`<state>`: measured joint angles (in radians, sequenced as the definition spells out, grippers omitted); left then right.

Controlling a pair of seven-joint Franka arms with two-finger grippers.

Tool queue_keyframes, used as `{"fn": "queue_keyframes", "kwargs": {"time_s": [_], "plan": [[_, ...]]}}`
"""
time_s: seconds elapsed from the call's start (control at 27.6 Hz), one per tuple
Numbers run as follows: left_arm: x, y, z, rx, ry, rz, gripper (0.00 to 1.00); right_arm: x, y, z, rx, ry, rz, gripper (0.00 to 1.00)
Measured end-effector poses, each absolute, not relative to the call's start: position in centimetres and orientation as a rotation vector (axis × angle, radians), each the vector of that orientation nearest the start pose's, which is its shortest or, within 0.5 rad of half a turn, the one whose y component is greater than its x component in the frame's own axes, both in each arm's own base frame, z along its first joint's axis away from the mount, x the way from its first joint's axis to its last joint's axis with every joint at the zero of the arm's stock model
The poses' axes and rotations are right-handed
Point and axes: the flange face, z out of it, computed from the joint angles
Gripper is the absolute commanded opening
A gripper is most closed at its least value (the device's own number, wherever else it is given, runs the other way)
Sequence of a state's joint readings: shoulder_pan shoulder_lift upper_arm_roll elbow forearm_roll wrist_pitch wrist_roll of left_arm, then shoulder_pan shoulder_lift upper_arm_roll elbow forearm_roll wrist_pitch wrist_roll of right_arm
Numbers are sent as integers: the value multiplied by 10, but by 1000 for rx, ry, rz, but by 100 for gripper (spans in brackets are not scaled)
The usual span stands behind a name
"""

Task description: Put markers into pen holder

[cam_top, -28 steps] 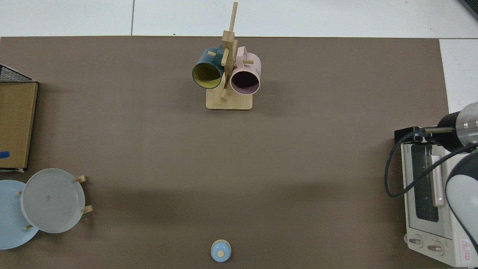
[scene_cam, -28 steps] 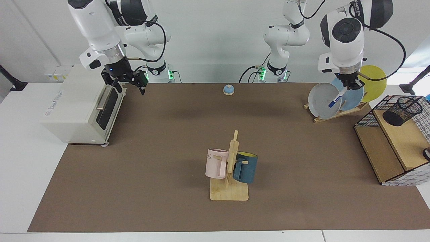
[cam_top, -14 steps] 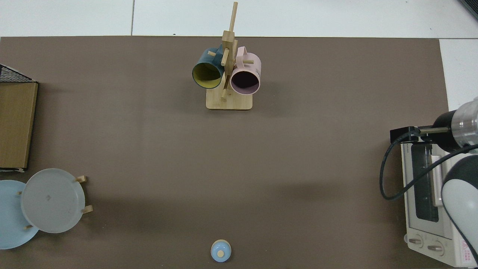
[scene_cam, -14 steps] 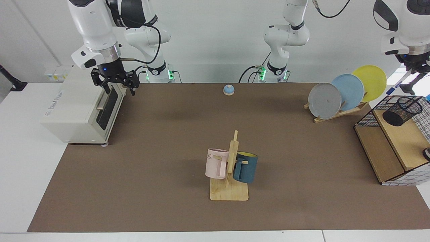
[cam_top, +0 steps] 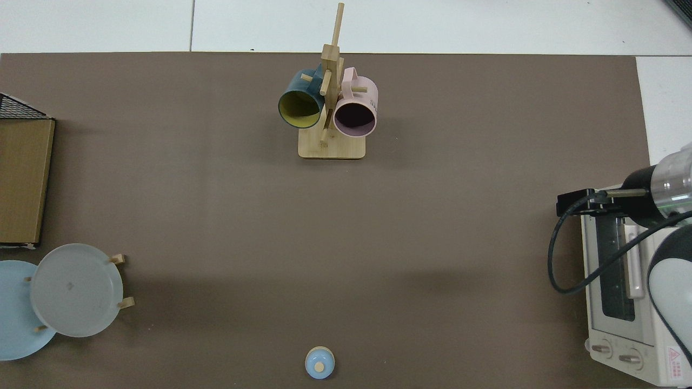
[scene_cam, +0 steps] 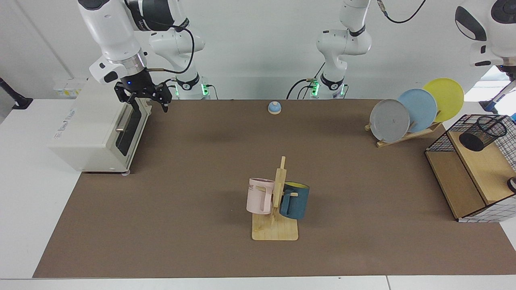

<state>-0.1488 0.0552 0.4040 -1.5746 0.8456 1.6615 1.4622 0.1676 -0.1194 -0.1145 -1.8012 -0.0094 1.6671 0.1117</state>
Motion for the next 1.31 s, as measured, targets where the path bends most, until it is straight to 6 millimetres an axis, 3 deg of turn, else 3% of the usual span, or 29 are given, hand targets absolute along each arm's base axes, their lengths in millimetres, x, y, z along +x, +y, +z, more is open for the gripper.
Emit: {"fn": "queue_keyframes", "kwargs": {"time_s": [0.29,0.83,0.87,0.91,0.94,0.98,1.31], "plan": [[569,209,597,-1881,1479,939,0,520,23,588,-3137,89,28,100],[608,205,543,-1815,1487,1103,0,520,23,589,-3137,89,30,100],[609,205,541,-1816,1480,1119,5,520,23,589,-3137,89,30,100],[610,206,540,-1818,1470,1135,20,520,23,589,-3137,89,30,100],[609,206,540,-1825,1457,1148,48,520,23,589,-3137,89,30,100],[608,207,540,-1835,1439,1159,99,520,23,589,-3137,89,30,100],[603,200,550,-1885,1367,1198,100,520,23,589,-3137,89,30,100]]}}
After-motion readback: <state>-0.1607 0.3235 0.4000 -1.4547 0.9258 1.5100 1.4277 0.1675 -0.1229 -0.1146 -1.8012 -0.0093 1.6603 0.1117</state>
